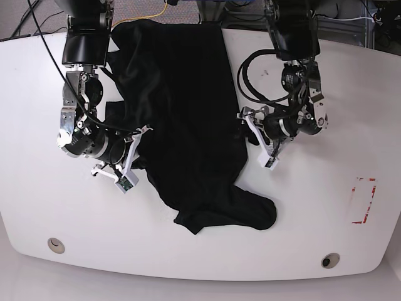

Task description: Layout the t-shirt on the table in an organized manner, then fold the t-shirt properly

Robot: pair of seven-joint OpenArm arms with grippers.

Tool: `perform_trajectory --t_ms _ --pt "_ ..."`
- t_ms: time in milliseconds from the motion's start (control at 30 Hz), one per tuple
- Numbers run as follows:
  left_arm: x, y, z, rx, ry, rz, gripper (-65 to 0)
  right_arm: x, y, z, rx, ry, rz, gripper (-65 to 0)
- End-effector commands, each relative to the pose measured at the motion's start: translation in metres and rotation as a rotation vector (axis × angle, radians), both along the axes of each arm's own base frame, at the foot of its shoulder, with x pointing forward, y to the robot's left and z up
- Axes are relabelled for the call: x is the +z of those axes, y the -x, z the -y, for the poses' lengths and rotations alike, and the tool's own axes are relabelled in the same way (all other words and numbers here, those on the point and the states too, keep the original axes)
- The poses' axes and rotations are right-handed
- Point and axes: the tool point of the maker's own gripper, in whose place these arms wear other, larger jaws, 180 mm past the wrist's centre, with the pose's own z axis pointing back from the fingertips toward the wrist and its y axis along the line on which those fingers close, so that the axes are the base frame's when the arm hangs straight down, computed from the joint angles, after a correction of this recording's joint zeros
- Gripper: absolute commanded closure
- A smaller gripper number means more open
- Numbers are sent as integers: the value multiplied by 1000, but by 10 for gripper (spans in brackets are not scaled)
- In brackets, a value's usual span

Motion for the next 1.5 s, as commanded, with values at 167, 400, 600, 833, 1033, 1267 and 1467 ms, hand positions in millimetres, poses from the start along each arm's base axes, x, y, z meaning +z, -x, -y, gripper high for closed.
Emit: perform_trajectory --t_ms 167,400,600,833,1033,1267,1467 --pt "5 -8 22 -11 66 5 -388 19 -11 0 0 -22 62 -5" --pt "-4 -12 33 -20 98 -30 -169 19 -11 0 -1 -22 62 -5" --pt "-19 -8 52 -58 120 -72 -6 20 -11 3 -3 -18 63 -5" --pt "-7 -17 48 -51 112 -23 0 21 -12 3 -4 -16 66 -5" --pt "27 -40 20 -31 44 110 0 30 -19 15 -43 -24 92 -3" --pt "75 -74 -30 -8 -82 258 0 64 -41 49 -114 -5 177 -3" --pt "122 -95 -73 48 -168 370 0 94 -58 68 -124 45 246 -5"
